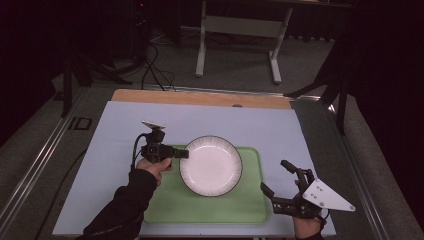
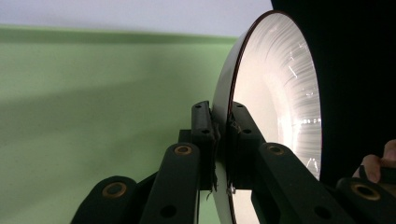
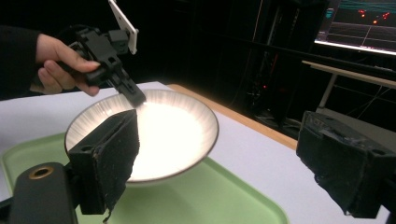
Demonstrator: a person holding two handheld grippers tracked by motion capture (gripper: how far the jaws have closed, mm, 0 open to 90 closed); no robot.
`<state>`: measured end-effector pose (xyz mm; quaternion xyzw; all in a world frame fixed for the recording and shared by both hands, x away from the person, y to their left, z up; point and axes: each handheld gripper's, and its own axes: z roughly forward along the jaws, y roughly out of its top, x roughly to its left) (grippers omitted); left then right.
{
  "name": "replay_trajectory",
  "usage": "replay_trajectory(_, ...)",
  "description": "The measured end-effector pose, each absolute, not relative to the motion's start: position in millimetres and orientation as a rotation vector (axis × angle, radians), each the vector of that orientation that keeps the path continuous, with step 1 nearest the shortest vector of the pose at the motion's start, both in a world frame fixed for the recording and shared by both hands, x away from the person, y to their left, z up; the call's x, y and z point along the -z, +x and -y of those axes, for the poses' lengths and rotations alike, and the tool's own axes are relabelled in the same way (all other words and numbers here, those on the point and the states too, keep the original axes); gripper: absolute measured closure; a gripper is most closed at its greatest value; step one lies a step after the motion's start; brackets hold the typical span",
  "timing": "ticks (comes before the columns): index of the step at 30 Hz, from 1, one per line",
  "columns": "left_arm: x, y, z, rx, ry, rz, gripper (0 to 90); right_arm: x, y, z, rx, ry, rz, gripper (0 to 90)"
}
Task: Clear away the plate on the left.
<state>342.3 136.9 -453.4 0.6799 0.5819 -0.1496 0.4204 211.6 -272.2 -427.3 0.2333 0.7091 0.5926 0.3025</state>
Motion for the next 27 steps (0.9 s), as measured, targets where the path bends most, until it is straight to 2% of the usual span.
replay_trajectory(17,490,343,-128,0.414,1.732,-1.498,84.0,427,210,273,-1.567,0.618,-1.888,13.2)
replay_trajectory(27,505,345,-128,0.382,1.764,-1.554,83.7,428,210,273,-1.565,0.618,-1.890,13.2)
